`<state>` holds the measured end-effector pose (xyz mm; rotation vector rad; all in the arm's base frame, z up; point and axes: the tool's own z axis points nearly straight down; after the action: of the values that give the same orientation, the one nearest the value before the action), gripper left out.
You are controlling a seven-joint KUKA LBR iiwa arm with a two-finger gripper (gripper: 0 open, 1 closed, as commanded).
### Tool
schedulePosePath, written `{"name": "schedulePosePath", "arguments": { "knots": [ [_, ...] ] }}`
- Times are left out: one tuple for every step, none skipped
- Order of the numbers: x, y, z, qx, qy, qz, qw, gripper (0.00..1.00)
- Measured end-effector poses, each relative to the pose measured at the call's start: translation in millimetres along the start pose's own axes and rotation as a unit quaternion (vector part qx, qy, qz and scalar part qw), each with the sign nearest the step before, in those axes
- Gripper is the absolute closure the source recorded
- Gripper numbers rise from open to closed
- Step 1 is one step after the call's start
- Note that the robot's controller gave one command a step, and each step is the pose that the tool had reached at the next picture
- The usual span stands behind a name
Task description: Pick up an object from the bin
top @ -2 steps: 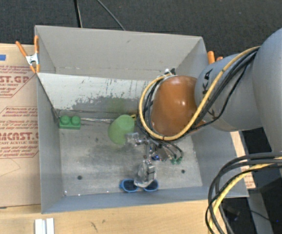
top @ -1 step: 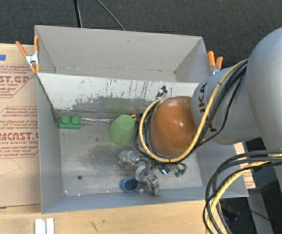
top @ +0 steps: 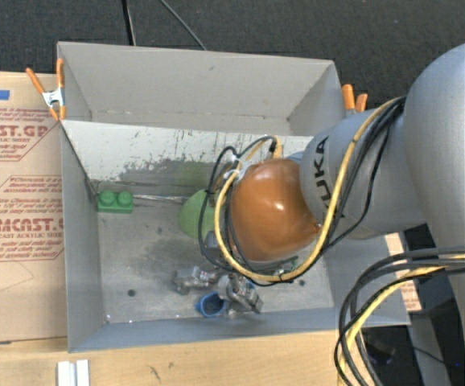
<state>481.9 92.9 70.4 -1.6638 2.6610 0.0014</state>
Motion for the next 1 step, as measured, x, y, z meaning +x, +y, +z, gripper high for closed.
{"name": "schedulePosePath", "arguments": {
  "knots": [
    [0.8, -0.6, -1.3, 0.000, 0.0017, 0.002, 1.0000, 1.00]
  ]
}}
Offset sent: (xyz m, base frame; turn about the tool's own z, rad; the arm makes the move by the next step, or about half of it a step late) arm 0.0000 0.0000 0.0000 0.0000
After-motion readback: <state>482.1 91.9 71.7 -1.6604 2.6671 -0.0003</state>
